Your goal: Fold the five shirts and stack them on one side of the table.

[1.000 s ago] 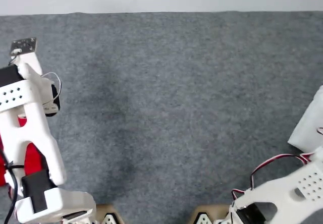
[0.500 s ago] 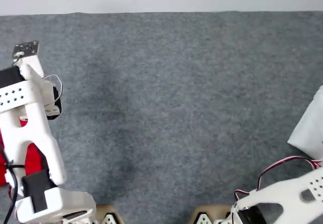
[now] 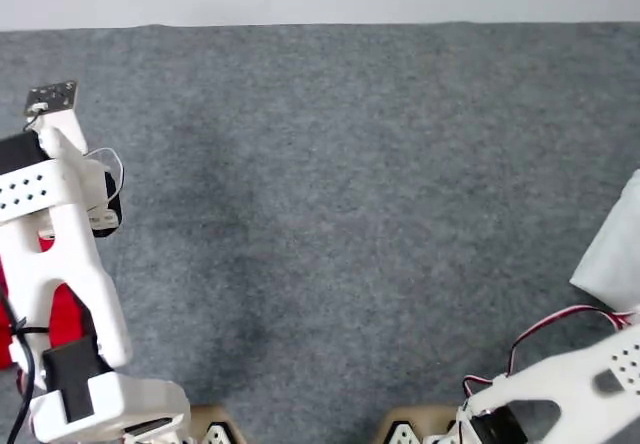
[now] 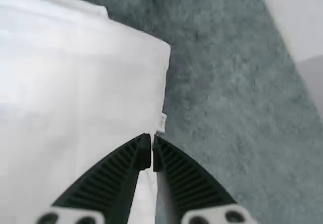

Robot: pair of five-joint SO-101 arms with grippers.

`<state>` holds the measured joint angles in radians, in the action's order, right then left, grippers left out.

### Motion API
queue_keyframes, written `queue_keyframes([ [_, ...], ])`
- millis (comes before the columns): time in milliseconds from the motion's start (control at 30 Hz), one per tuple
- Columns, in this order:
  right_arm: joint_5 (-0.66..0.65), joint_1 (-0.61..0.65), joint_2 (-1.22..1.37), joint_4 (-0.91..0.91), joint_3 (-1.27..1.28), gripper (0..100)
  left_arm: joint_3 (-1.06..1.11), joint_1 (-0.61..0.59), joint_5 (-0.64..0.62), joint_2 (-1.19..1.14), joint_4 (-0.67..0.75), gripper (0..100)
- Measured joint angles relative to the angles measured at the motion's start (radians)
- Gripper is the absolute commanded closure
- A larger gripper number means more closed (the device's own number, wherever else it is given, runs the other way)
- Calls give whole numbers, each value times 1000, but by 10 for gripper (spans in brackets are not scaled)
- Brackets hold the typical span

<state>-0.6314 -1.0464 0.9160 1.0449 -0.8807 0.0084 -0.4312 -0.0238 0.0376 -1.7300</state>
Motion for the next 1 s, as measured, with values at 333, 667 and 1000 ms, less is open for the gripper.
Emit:
queue_keyframes([
  [333, 6, -6, 137, -155, 0, 988, 0, 0, 0, 0, 0, 994],
  [667, 183, 110, -32, 32, -103, 988, 0, 0, 0, 0, 0, 994],
  [1000, 325, 339, 71, -72, -104, 988, 0, 0, 0, 0, 0, 994],
])
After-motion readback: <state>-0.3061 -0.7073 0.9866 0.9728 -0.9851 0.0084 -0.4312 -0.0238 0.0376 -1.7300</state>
